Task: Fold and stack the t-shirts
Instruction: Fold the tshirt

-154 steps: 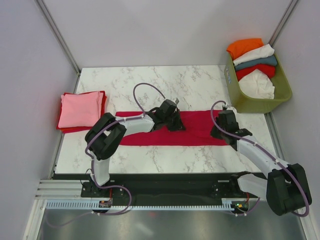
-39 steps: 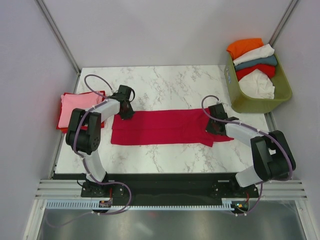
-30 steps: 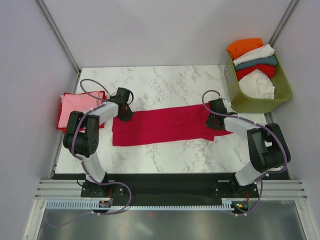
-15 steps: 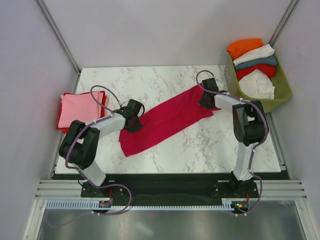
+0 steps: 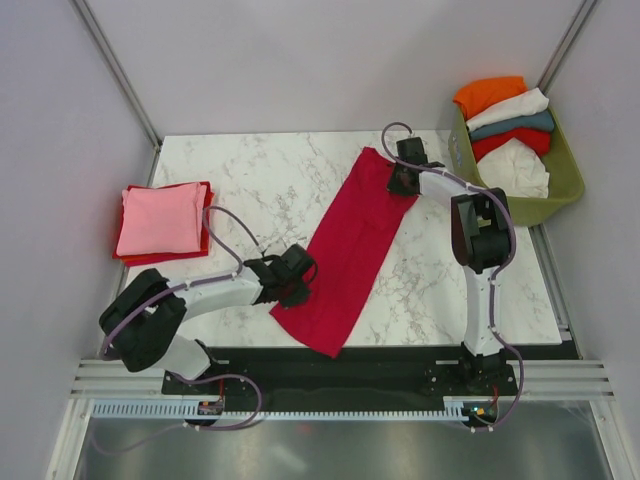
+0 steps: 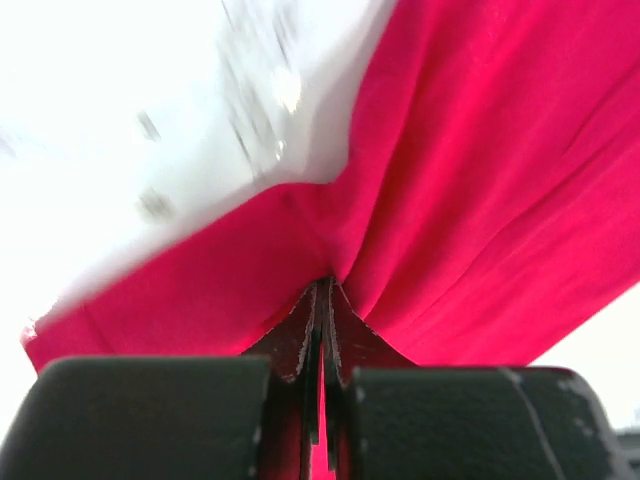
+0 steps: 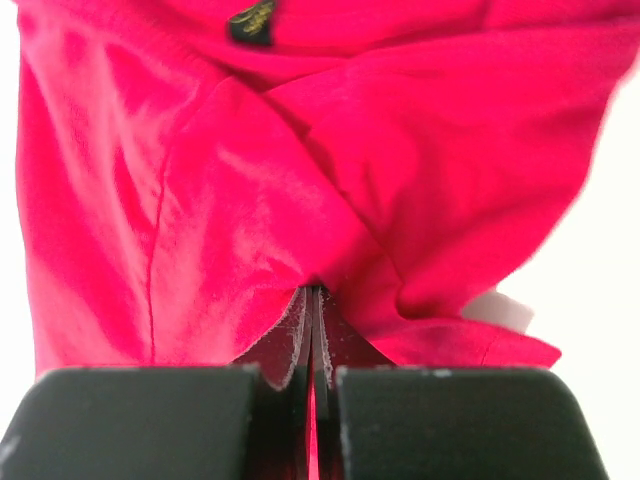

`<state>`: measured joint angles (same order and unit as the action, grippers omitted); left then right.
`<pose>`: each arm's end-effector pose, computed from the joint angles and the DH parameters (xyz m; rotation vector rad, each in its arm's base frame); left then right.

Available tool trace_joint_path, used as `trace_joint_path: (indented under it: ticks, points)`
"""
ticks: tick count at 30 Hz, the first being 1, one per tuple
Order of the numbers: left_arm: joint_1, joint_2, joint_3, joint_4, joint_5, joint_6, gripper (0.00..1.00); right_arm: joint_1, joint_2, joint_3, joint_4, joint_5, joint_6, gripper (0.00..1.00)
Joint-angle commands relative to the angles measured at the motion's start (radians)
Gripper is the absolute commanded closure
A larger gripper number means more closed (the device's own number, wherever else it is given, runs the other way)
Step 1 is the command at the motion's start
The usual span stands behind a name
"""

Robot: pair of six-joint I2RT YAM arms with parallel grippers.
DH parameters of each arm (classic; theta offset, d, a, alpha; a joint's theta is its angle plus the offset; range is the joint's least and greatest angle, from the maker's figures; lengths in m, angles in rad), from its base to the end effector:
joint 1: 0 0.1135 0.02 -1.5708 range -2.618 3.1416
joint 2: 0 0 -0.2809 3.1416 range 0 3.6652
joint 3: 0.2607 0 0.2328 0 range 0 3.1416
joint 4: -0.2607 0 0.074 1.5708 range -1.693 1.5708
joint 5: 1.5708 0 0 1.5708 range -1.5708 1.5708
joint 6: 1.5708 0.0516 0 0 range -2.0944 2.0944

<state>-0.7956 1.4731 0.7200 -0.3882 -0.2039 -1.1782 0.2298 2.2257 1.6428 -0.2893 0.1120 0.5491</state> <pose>0.1821 -0.1710 0.1698 -0.5761 2.6561 -0.3412 0.4809 0.1066 0.1666 0.4382 2.4074 0.2114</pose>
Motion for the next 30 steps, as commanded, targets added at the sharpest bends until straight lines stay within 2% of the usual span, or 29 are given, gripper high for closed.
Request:
trace_joint_path:
  ticks: [1,2,8,11,16,19,23,28,30]
  points:
    - [-0.105,-0.007,-0.051,-0.086,0.003,-0.201,0.98,0.008,0.104,0.029,-0.091,-0.097,-0.043,1.0]
    - [-0.16,-0.016,-0.05,-0.086,-0.026,-0.215,0.98,0.011,0.121,0.052,-0.091,-0.11,-0.046,1.0]
    - [-0.321,-0.051,-0.054,-0.089,-0.089,-0.279,0.98,0.028,0.19,0.159,-0.109,-0.158,-0.057,1.0]
    - [-0.359,-0.092,-0.047,-0.089,-0.126,-0.264,0.98,0.031,0.221,0.206,-0.119,-0.173,-0.058,1.0]
    - [-0.361,-0.164,-0.004,-0.1,-0.132,-0.152,0.96,0.043,0.273,0.3,-0.137,-0.198,-0.063,1.0]
    - [-0.329,-0.223,0.012,-0.101,-0.108,-0.092,0.9,0.049,0.313,0.365,-0.155,-0.193,-0.055,1.0]
    - [-0.173,-0.269,0.035,-0.092,-0.007,0.036,0.89,0.049,0.356,0.425,-0.162,-0.164,-0.043,1.0]
    - [0.027,-0.218,0.085,-0.072,0.075,0.176,0.91,0.049,0.432,0.566,-0.169,-0.152,-0.038,0.96]
    - [0.055,-0.188,0.119,-0.072,0.07,0.225,0.92,0.048,0.449,0.607,-0.169,-0.172,-0.04,0.93]
